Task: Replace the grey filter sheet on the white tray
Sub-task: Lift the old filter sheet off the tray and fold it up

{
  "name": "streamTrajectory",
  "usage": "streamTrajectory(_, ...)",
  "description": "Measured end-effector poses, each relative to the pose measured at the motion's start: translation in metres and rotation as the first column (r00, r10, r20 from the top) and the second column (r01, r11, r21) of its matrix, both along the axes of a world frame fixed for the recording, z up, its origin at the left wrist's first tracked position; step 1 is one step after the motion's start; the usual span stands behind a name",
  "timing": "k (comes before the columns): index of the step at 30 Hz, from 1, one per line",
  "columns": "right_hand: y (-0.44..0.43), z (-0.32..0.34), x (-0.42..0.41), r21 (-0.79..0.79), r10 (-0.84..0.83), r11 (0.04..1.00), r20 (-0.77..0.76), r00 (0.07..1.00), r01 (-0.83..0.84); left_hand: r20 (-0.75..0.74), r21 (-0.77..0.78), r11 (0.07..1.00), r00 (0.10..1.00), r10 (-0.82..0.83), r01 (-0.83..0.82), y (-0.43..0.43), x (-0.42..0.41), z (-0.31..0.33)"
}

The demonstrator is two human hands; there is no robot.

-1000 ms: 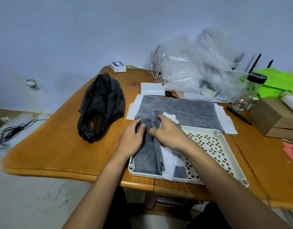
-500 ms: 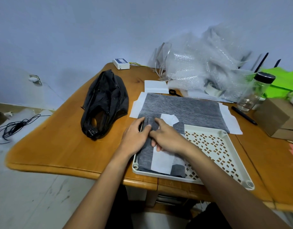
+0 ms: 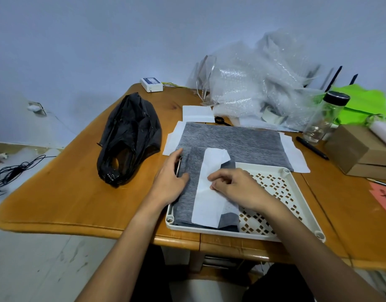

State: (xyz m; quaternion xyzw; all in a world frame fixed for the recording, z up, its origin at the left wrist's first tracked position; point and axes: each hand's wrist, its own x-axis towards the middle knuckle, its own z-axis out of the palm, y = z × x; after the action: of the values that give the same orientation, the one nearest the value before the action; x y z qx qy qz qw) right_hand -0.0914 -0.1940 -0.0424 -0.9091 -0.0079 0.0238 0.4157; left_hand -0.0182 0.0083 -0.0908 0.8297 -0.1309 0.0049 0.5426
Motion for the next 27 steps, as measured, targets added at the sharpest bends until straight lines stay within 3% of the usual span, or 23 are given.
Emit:
streamTrajectory(4,-0.002,-0.009,0.003,0.157,-0.054,0.986,-0.040,0.998,0.059,0.160,0.132,0.989,0.983,-0.093,0.072,0.001,-0.005,0.006)
streamTrajectory(13,-0.014,-0.014,0.000,0.374,-0.116,0.920,-0.020,0.993,0.115,0.035,0.159,0.985,0.997,-0.074,0.068,-0.003,-0.007,0.006)
streamTrajectory(20,-0.023,-0.014,-0.003,0.049,-0.262,0.965,0.212,0.942,0.257,-0.032,0.182,0.979,0.995,-0.093,0.097,-0.003,-0.008,0.010)
streamTrajectory(27,-0.024,-0.015,-0.001,-0.088,-0.293,0.940,0.288,0.912,0.330,-0.150,0.258,0.924,0.956,-0.252,0.283,0.000,0.000,0.017)
